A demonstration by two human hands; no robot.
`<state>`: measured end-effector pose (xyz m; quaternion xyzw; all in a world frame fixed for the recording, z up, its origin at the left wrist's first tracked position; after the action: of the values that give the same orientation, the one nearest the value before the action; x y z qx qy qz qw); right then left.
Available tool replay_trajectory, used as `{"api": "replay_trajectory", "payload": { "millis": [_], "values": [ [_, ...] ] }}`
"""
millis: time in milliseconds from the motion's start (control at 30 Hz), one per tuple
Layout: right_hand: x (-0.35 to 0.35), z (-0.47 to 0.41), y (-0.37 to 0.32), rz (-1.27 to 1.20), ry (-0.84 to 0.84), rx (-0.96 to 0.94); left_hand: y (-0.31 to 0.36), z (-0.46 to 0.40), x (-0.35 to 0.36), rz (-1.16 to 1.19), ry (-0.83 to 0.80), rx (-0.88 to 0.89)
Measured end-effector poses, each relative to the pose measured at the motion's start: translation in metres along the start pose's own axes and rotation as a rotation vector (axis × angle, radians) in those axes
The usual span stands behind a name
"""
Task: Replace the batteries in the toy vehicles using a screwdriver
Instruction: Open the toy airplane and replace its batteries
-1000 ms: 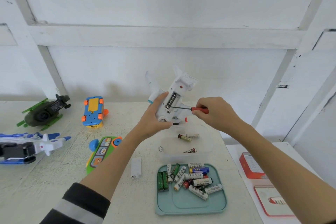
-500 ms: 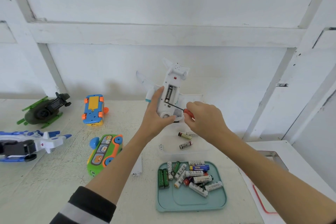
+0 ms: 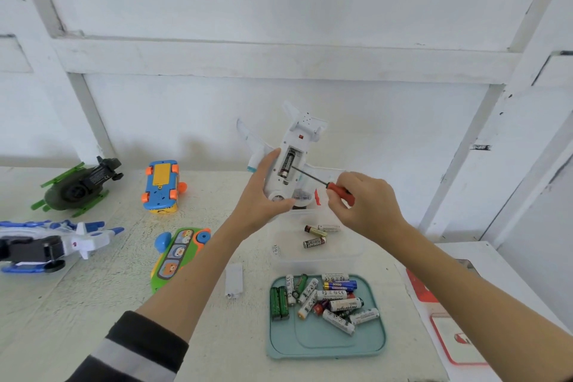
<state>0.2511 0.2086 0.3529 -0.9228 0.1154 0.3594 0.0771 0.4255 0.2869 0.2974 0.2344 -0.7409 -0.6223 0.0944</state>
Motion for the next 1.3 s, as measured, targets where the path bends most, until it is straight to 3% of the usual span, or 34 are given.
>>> {"api": "replay_trajectory", "payload": {
  "millis": [167, 467, 800, 1100, 1300],
  "values": [
    [-0.005, -0.020, 0.011, 0.038, -0.093, 0.122, -0.004, -0.001, -0.002, -0.183, -0.027, 0.017],
    [-0.010, -0.033, 0.016, 0.095, -0.252, 0.158, 0.002, -0.007, 0.002, -0.383, -0.074, 0.073],
    [-0.018, -0.025, 0.039, -0.047, -0.243, 0.278, 0.003, -0.021, 0.008, -0.589, -0.148, 0.099],
    [-0.022, -0.012, 0.046, -0.007, -0.311, 0.344, -0.001, -0.023, 0.009, -0.684, -0.186, 0.067],
    [-0.021, -0.013, 0.044, -0.069, -0.250, 0.372, 0.004, -0.020, 0.010, -0.554, -0.139, 0.053]
  ]
}}
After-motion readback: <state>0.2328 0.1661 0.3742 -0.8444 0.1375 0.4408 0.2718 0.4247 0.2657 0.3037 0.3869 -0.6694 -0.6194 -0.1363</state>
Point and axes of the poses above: each hand's wrist, its own z-axis away from the middle knuckle, its own x-axis out of the palm, y = z × x, the point moved 4 cm from there along -z, towards the middle knuckle, and after that the axes turned 5 degrees about -x, right-handed, at the moved point
